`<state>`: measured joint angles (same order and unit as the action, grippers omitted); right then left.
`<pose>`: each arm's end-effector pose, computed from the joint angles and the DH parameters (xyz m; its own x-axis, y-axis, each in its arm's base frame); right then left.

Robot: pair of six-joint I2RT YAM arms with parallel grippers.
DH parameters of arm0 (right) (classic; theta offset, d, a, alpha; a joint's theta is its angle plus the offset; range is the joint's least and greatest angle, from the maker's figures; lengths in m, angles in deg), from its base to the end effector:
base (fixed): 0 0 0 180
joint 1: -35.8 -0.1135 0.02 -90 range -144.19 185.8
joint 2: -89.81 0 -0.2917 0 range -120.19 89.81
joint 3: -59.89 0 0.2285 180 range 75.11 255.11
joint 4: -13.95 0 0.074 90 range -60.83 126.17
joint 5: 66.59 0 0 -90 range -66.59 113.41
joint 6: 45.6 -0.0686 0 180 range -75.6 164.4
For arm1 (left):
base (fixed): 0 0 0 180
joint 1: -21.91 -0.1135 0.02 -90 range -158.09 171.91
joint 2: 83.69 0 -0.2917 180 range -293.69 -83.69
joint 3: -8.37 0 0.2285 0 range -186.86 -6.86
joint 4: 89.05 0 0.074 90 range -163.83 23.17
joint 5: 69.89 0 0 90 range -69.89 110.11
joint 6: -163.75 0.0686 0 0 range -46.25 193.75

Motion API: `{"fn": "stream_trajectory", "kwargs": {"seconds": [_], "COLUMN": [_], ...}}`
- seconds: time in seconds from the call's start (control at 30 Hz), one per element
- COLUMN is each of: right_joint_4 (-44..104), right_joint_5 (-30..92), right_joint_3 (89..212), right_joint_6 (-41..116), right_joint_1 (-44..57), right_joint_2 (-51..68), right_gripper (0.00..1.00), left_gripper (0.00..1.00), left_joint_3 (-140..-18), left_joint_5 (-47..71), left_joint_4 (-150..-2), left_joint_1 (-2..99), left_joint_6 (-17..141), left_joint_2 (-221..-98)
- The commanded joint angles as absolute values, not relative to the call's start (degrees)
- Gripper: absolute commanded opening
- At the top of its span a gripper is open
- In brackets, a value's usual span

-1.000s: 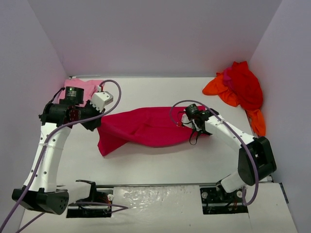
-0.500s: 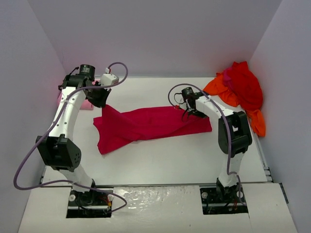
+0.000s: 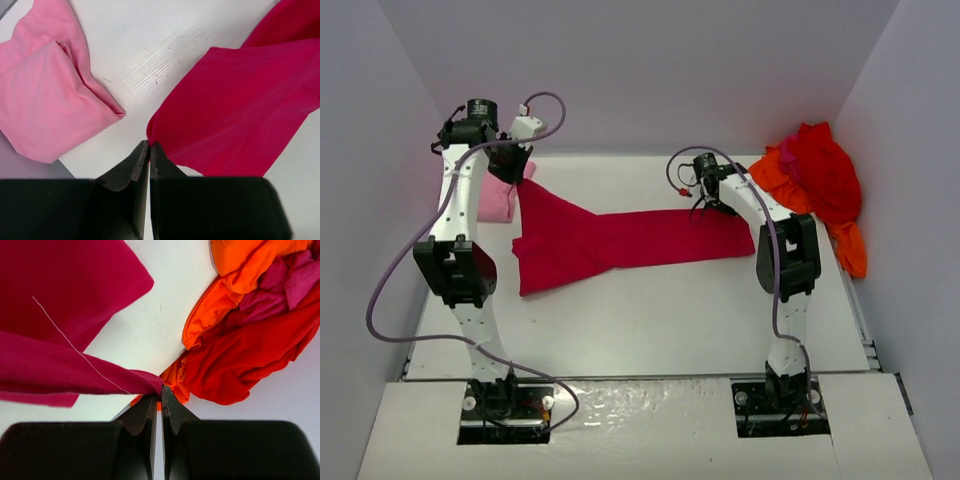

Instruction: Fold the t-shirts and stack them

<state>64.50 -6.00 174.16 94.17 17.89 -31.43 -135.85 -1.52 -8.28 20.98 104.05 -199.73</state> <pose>0.4575 0.1125 0.2223 -0.5055 -0.8623 -0.0306 -0.6238 0.3897 -0.6775 0.4335 -0.0183 0.3741 -0.5804 0.4596 -0.6722 0.5810 0.8121 0.0537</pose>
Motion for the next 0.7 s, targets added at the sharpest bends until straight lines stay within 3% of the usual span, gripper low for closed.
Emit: {"fn": "stream_trajectory", "kwargs": {"seconds": [0.0,0.37,0.67], "right_joint_4": [67.1,67.4,67.5], "right_joint_5": [-7.6,-7.6,-10.9], "right_joint_3": [179.6,188.2,192.3], "right_joint_6": [94.0,92.9,92.1], "right_joint_1": [18.2,18.3,18.8], "right_joint_2": [-37.2,-47.5,-47.0], "right_gripper": [0.00,0.00,0.00], "left_gripper": [0.00,0.00,0.00], "left_joint_3": [-145.2,-148.1,-157.5], "left_joint_5": [-3.5,-4.0,-4.3], "left_joint_4": [-4.4,-8.4,-5.5], "left_joint_1": [20.3,21.2,21.3], "left_joint_6": [105.1,104.5,105.3], "left_joint_2": [-207.2,-215.3,-219.8]}}
